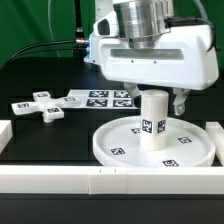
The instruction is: Assemble round table
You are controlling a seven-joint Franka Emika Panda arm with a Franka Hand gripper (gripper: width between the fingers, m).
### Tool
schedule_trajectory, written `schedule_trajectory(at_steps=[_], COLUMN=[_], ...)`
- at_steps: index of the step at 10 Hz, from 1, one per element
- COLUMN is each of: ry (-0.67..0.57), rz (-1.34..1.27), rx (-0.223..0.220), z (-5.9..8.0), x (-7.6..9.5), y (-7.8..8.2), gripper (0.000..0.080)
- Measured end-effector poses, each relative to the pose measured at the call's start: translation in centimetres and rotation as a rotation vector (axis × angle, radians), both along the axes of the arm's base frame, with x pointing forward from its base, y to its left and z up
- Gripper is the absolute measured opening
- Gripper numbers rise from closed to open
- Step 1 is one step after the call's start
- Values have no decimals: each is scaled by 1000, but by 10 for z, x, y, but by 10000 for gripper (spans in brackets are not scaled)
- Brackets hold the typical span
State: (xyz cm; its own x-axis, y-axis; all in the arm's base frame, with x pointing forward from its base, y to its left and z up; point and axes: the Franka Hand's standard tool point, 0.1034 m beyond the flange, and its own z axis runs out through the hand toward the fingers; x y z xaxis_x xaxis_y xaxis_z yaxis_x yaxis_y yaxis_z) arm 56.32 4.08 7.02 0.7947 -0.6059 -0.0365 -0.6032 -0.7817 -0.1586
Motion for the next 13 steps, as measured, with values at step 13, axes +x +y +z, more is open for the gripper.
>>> schedule_trajectory(at_steps=[13], ry=[-130], rz=[1153], rx=[-127], z=[2], x=[4], y=[1], gripper=[649])
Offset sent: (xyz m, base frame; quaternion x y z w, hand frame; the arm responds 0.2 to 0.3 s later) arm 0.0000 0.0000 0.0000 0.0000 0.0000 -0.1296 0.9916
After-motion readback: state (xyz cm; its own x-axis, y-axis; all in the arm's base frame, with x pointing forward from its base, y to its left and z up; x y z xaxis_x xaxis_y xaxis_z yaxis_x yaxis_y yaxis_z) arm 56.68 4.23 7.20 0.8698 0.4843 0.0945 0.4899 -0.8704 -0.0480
